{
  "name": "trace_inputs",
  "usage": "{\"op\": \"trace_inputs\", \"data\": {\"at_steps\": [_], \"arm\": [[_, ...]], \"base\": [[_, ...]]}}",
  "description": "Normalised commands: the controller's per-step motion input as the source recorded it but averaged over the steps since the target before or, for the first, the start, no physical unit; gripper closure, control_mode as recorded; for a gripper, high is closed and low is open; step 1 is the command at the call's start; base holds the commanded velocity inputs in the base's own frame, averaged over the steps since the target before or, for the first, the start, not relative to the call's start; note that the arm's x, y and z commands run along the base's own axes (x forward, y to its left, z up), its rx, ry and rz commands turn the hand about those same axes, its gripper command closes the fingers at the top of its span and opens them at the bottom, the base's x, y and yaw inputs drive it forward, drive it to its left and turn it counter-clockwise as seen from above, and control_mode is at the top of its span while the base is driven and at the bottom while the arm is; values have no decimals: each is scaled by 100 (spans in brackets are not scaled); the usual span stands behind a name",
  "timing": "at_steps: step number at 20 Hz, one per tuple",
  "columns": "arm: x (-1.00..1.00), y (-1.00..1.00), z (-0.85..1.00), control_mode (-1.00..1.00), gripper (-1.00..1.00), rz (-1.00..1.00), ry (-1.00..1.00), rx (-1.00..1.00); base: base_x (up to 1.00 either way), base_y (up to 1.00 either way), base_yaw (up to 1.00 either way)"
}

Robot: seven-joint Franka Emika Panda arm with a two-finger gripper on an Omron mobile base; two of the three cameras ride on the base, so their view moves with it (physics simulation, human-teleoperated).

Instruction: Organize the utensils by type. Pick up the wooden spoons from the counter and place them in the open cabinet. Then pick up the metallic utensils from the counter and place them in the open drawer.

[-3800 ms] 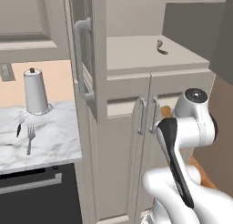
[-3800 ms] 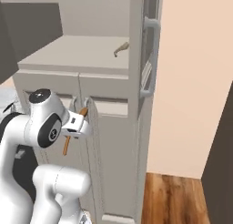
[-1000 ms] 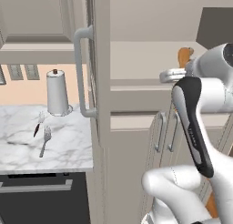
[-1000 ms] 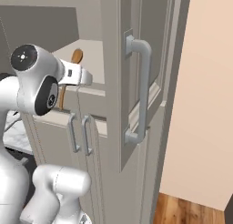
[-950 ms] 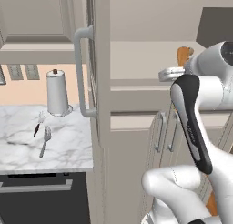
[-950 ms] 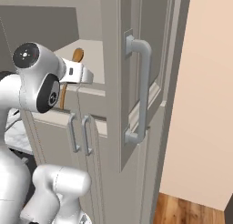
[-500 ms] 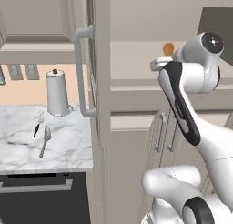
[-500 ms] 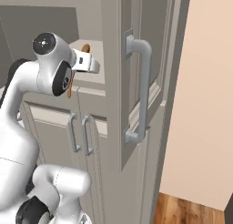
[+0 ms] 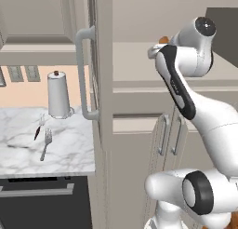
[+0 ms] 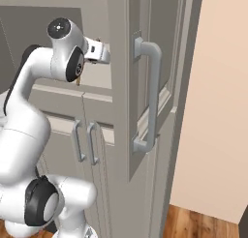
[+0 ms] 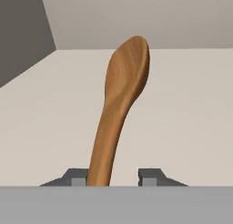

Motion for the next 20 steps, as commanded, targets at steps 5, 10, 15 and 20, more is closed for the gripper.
{"op": "trace_inputs", "data": {"at_steps": [5,10,15,20], "arm": [[85,7,2,-100,100,4,3,1],[97,28,-13,-100,100,21,10,-8],[86,21,-30,-100,100,34,2,-18],[34,27,-39,-100,-100,43,-13,-25]], "base": [[0,0,0],[0,0,0],[0,0,0],[0,0,0]]}}
